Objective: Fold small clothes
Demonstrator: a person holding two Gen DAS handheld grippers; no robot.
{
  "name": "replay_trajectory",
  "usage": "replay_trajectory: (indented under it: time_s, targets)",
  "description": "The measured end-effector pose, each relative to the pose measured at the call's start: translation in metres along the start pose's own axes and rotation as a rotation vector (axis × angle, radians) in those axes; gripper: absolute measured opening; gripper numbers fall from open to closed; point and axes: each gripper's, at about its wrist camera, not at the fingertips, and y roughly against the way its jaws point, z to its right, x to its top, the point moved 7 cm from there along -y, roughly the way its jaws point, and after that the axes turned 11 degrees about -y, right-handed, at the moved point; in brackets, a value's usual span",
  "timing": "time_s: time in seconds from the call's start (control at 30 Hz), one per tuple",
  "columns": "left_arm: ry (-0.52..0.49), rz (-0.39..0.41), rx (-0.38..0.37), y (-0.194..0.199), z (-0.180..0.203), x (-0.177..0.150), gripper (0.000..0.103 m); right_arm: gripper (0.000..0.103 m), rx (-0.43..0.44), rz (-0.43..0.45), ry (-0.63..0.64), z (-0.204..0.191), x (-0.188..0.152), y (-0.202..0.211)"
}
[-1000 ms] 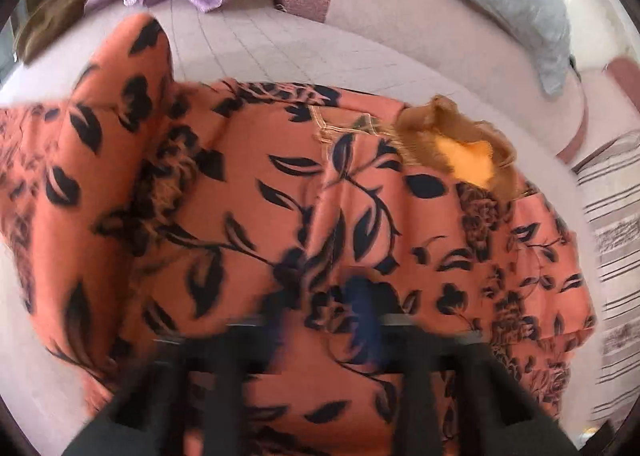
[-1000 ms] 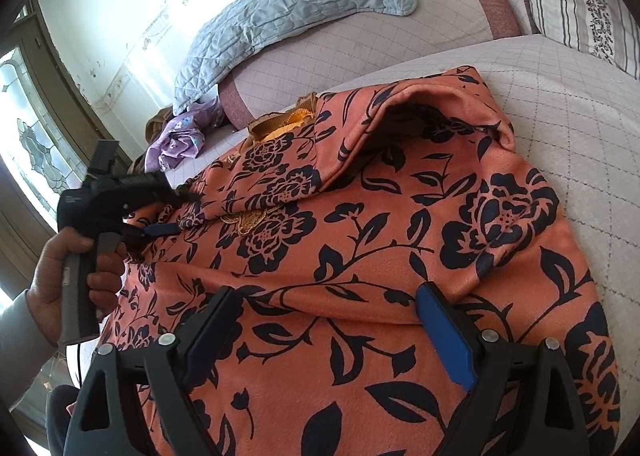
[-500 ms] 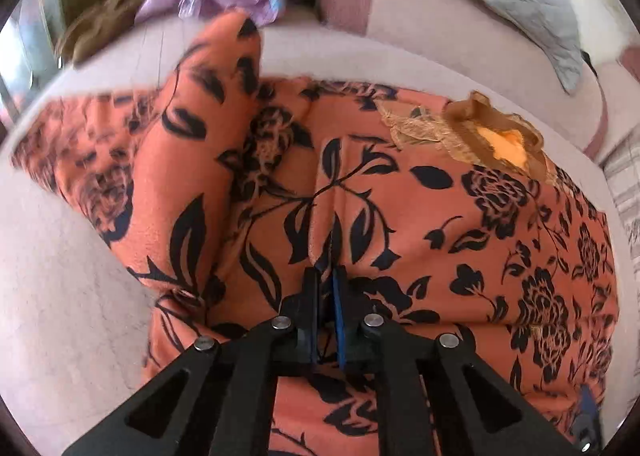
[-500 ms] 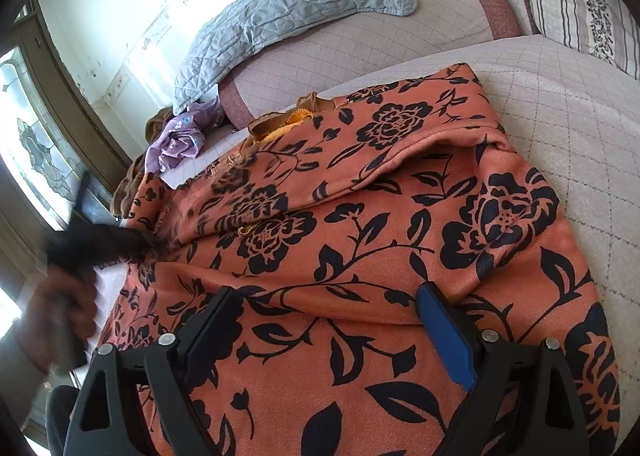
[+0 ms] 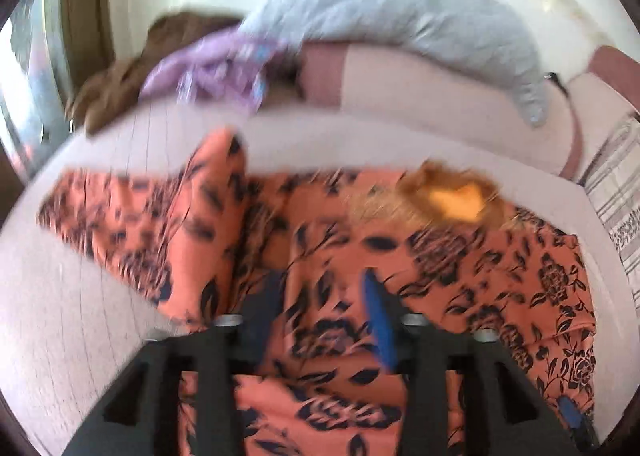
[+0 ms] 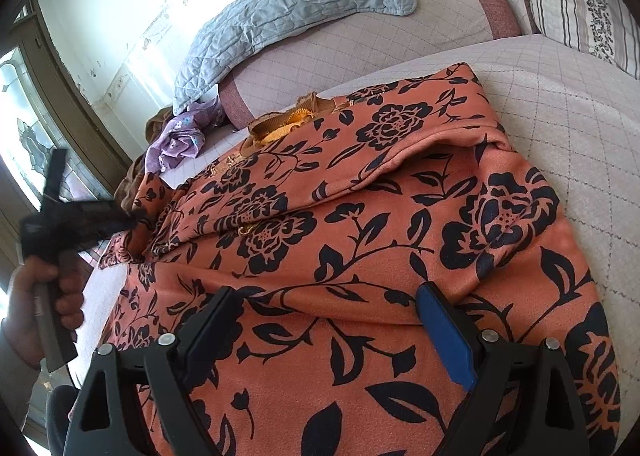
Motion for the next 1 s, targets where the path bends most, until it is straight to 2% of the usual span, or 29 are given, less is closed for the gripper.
replay_trajectory:
  time_s: [0.03, 0.07, 0.17, 0.2, 0.23, 0.27, 0.3, 0.37, 0.4, 0.5, 0.57, 0.6, 0.63, 0.67, 0.7, 0.77, 0.8, 0.9, 1.0]
  targets:
    - [-0.042, -0.01, 0.004, -0.007, 0.009, -0.001, 0.064, 0.092, 0.001, -0.001, -0.001, 0.0, 0.0, 0.0]
    - [-0.068, -0.048, 0.004, -0.018, 0.015, -0.004, 0.064, 0.092, 0.002, -0.002, -0.003, 0.0, 0.0, 0.0]
    - [-0.109, -0.264, -0.003, -0.071, 0.022, -0.035, 0.064, 0.092, -0.006, -0.02, -0.008, -0.001, 0.001, 0.001]
    - [-0.113, -0.209, 0.012, -0.069, 0.019, -0.033, 0.066, 0.089, -0.016, -0.041, -0.018, -0.003, 0.004, 0.004]
    - [-0.14, -0.196, 0.027, -0.068, 0.02, -0.031, 0.067, 0.08, -0.006, -0.049, -0.051, -0.004, 0.011, 0.013]
    - [-0.146, -0.199, 0.026, -0.069, 0.021, -0.032, 0.067, 0.076, 0.019, -0.035, -0.077, -0.005, 0.018, 0.022]
    - [-0.139, -0.192, 0.021, -0.068, 0.02, -0.032, 0.067, 0.075, 0.035, 0.006, -0.093, -0.004, 0.032, 0.037]
    - [-0.129, -0.189, 0.015, -0.071, 0.018, -0.029, 0.068, 0.076, -0.02, 0.101, -0.128, 0.015, 0.069, 0.062]
    - [-0.127, -0.185, 0.017, -0.071, 0.016, -0.028, 0.069, 0.078, -0.044, 0.104, -0.154, 0.026, 0.082, 0.063]
    - [-0.143, -0.165, 0.03, -0.073, 0.017, -0.027, 0.07, 0.078, -0.165, -0.028, -0.238, 0.077, 0.112, 0.027]
    - [-0.141, -0.156, 0.024, -0.071, 0.017, -0.029, 0.071, 0.077, -0.175, -0.1, -0.283, 0.098, 0.121, 0.0]
    - [-0.14, -0.152, 0.022, -0.071, 0.019, -0.031, 0.071, 0.073, -0.175, -0.121, -0.281, 0.101, 0.124, -0.01]
    - [-0.137, -0.148, 0.019, -0.069, 0.018, -0.034, 0.072, 0.041, -0.176, -0.133, -0.252, 0.098, 0.124, -0.016]
    - [-0.135, -0.144, 0.018, -0.071, 0.018, -0.034, 0.072, 0.019, -0.204, -0.164, -0.197, 0.095, 0.122, -0.023]
    - [-0.135, -0.138, 0.019, -0.072, 0.018, -0.034, 0.073, 0.019, -0.232, -0.199, -0.164, 0.093, 0.117, -0.027]
    - [-0.132, -0.129, 0.017, -0.071, 0.018, -0.035, 0.073, 0.019, -0.267, -0.193, -0.125, 0.092, 0.119, -0.024]
    - [-0.13, -0.125, 0.015, -0.071, 0.018, -0.035, 0.073, 0.023, -0.284, -0.18, -0.123, 0.094, 0.12, -0.022]
    - [-0.123, -0.123, 0.007, -0.071, 0.017, -0.036, 0.073, 0.038, -0.262, -0.174, -0.18, 0.1, 0.12, -0.02]
    - [-0.127, -0.114, 0.013, -0.07, 0.018, -0.036, 0.073, 0.063, -0.215, -0.131, -0.209, 0.09, 0.134, -0.012]
